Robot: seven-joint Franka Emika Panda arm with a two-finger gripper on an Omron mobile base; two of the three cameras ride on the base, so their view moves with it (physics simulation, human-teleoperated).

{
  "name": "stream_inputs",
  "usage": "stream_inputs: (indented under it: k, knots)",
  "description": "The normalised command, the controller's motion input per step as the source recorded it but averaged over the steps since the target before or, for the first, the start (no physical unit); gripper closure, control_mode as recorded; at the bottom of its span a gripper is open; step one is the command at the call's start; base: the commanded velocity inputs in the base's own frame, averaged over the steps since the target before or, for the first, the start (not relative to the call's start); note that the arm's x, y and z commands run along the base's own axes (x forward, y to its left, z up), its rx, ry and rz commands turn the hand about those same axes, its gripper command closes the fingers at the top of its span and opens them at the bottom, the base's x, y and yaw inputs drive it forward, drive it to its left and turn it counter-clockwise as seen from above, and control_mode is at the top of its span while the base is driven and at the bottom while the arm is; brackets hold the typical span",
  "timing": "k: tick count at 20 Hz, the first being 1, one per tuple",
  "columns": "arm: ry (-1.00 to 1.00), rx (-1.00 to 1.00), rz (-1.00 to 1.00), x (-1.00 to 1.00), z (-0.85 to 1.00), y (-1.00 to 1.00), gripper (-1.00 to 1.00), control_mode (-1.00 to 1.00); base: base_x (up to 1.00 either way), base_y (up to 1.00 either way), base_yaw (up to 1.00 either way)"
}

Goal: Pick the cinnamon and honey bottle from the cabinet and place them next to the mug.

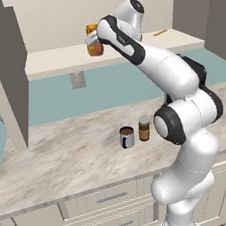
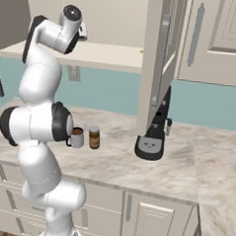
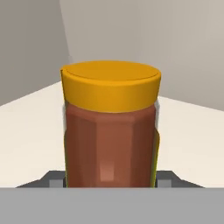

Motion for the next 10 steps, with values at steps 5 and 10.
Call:
stream_inputs:
  k: [5, 10]
  knots:
    - [-0.05, 0.00, -0.03, -0.86, 0.00, 0.00, 1.00, -1.00, 0.00, 0.00, 0.00]
    - [-0.05, 0.01, -0.04, -0.98, 0.00, 0.00, 1.00, -1.00, 0.00, 0.00, 0.00]
